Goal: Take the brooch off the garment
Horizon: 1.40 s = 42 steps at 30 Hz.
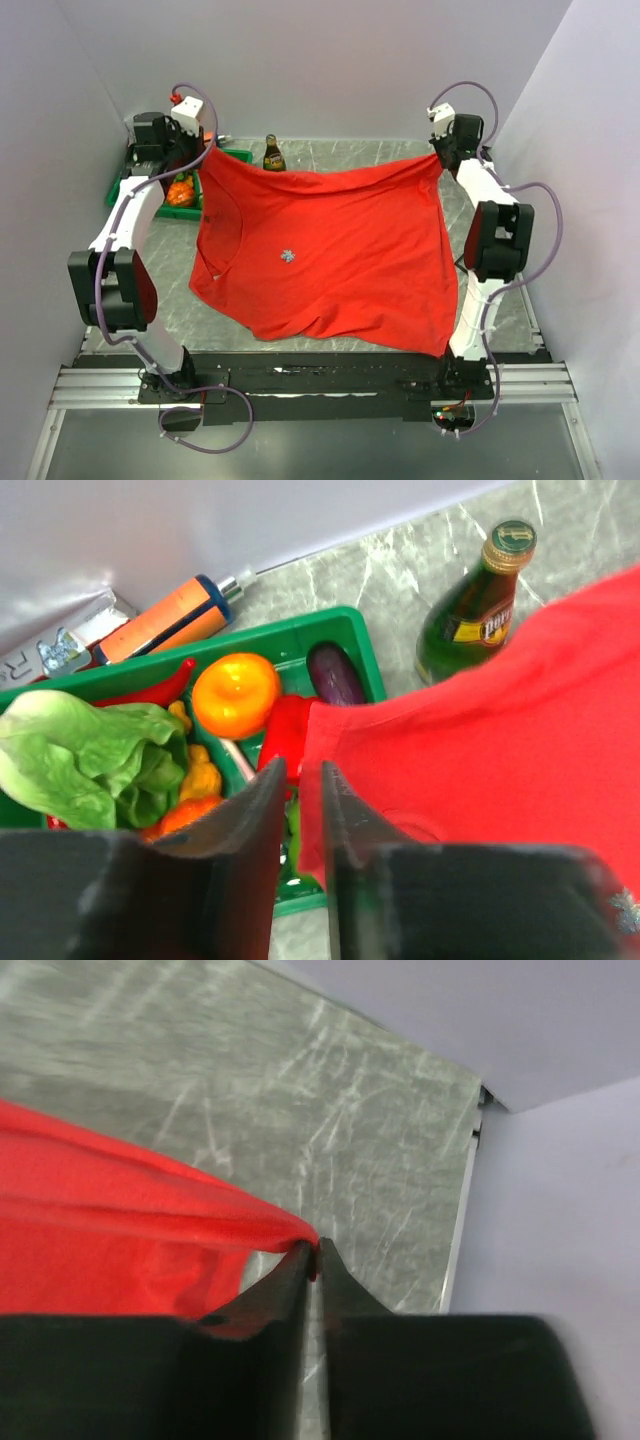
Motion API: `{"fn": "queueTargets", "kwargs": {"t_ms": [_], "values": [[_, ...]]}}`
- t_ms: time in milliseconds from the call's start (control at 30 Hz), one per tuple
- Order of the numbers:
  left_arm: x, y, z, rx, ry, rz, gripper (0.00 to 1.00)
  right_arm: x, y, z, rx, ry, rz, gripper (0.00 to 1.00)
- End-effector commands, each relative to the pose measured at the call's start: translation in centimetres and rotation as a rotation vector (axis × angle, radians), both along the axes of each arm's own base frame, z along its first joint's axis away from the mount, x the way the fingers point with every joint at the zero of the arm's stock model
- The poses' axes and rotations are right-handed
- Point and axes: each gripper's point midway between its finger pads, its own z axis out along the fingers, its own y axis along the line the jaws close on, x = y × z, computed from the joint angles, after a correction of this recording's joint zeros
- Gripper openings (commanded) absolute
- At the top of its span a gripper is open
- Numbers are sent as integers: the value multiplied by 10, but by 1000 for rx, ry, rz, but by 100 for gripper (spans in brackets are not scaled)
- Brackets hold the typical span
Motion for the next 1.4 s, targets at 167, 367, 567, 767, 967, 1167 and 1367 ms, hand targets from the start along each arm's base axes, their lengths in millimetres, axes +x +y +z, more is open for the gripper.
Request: {"fn": "queueTargets", "kwargs": {"t_ms": [167, 367, 567, 767, 967, 1167, 1367], "values": [[7, -23, 83, 5, -209, -7, 53, 17, -5, 95, -11, -162, -85, 69], [-58, -64, 106, 25, -209, -235, 59, -65, 60, 111, 118, -60, 190, 69], [-161, -69, -51, 144, 228, -503, 49, -219, 113, 19, 51, 229, 667, 64], [-217, -64, -140, 211, 441, -605, 32, -292, 107, -60, -9, 433, 742, 58], [-239, -55, -202, 270, 598, -619, 23, -320, 93, -116, -84, 558, 725, 56], [-253, -42, -238, 359, 647, -588, 23, -344, 70, -155, -221, 688, 701, 54], [-298, -27, -261, 439, 746, -637, 23, -375, 54, -175, -258, 861, 703, 44]]}}
